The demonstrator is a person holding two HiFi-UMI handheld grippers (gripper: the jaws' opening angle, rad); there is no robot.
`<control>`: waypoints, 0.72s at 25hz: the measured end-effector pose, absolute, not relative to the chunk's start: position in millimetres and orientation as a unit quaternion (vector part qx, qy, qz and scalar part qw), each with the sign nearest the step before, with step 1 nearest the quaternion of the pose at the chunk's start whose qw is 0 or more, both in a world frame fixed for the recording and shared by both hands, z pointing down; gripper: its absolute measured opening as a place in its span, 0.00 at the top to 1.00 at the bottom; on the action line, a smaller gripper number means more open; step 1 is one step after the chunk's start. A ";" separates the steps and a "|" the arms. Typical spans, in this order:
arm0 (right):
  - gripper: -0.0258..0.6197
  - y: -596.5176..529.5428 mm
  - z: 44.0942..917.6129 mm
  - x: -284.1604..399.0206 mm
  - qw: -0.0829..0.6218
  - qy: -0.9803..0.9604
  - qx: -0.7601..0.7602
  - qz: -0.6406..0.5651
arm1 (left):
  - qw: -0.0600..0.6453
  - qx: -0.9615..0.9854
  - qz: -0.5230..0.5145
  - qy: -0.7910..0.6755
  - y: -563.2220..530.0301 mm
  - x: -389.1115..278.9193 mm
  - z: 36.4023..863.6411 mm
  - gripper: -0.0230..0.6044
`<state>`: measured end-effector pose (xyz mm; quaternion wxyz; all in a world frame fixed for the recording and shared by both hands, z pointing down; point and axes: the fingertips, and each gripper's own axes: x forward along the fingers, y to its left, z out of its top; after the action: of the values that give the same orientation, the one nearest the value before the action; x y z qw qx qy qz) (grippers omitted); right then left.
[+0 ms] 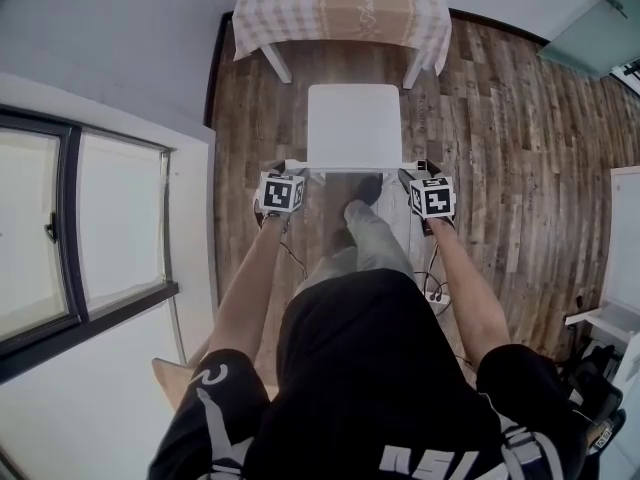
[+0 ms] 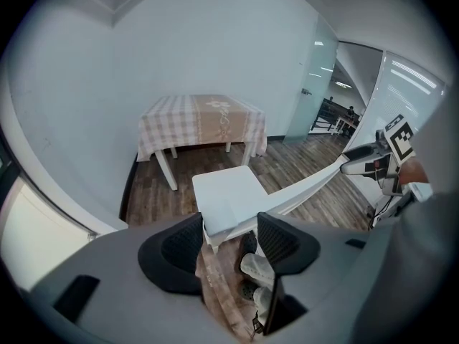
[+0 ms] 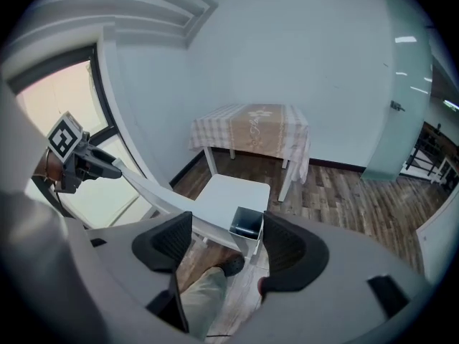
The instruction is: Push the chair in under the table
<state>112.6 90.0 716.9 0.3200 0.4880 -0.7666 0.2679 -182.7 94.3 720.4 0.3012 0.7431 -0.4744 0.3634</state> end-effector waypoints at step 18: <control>0.43 71.2 718.2 108.7 0.324 -0.756 0.497 0.277 | 0.313 0.746 0.354 -0.470 77.0 -184.6 721.8 0.56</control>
<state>108.7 71.2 718.2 0.3241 0.4969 -0.7559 0.2770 -184.6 77.0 721.8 0.3127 0.7458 -0.4701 0.3536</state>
